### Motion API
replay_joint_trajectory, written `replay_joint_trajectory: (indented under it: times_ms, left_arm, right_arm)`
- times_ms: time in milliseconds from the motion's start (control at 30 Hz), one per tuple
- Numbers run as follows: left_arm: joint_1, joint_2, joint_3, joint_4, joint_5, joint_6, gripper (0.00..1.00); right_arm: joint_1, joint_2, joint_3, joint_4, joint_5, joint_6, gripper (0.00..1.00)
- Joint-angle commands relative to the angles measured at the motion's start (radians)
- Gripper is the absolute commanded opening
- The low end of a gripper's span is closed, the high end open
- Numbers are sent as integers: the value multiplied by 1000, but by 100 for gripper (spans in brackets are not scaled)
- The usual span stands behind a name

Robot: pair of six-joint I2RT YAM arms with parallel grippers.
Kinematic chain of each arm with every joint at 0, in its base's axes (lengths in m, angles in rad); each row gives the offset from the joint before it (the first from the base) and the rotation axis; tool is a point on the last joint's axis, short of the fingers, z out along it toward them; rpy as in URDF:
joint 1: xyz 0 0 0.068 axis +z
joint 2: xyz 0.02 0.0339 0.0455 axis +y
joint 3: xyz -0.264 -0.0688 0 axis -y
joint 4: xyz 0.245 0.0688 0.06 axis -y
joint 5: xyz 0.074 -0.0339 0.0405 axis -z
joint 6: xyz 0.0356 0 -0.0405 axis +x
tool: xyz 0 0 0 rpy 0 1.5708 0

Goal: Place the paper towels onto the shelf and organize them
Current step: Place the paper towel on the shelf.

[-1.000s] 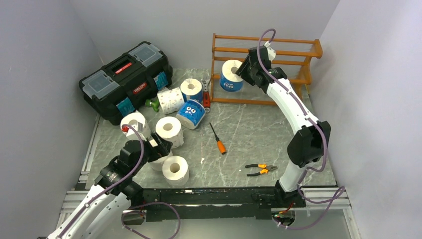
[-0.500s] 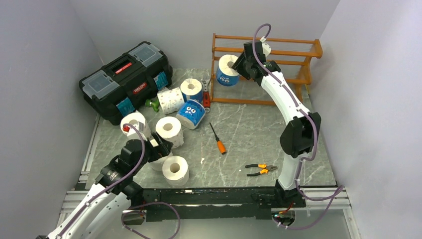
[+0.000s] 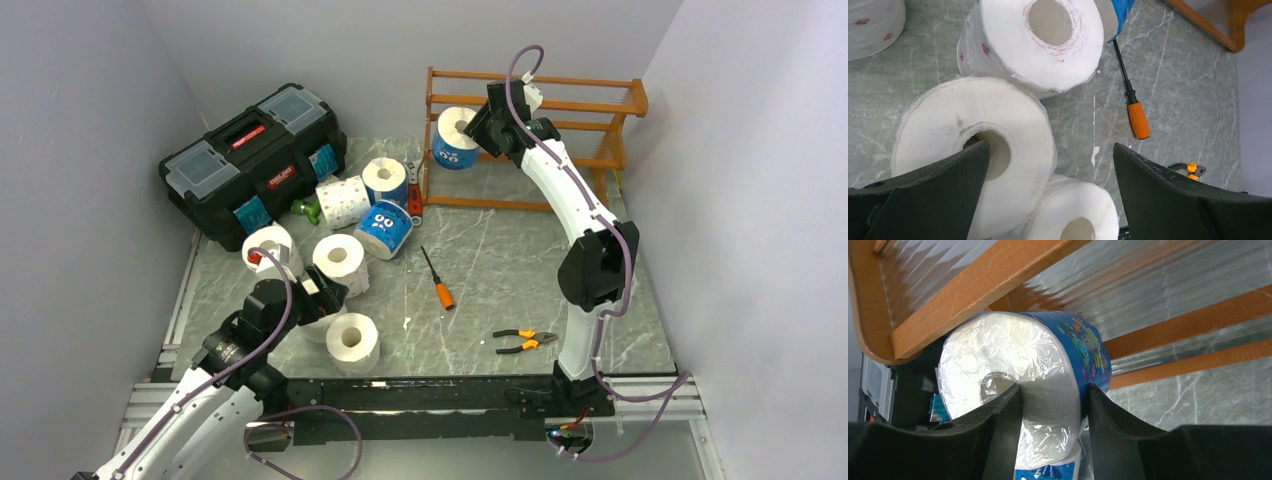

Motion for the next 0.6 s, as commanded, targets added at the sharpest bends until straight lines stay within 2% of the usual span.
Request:
replay_joint_trajectory:
  times_ms: [0,233,567]
  left_arm:
    - [0,4,39,26,9,-2,99]
    - [1,10,41,27,7,0,99]
    - [1,11,34,35,9,-1,99]
  right_arm:
    - [-5,5,74,55,7,34,34]
    - [-5,34,112,49,-5,45,38]
    - [-5,46,129,46,-18,52,59]
